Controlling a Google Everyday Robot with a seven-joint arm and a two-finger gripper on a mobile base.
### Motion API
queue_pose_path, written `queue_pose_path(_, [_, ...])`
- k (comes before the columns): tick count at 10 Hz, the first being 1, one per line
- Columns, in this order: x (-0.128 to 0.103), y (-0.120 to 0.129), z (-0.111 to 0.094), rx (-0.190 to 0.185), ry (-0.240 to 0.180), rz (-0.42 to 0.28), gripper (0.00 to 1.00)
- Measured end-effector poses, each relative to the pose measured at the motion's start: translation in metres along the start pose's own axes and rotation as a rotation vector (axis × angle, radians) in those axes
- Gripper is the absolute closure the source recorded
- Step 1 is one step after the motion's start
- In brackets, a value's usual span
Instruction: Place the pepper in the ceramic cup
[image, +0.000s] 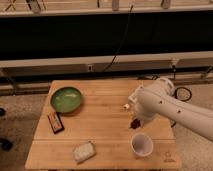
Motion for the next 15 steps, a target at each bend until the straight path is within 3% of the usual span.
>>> queue_pose_path(6, [-0.015,0.014,-0.002,-0.002,-0.015,-0.009,1.0])
queue_pose_path(9, [-0.02,0.01,-0.028,-0.011,-0.018,-0.017,1.0])
queue_pose_path(14, [-0.047,0.042,-0.048,-0.04,-0.058,-0.017,0.99])
queue_pose_path(15, [-0.057,0.051,-0.048,-0.039,-0.086,-0.018,0.91])
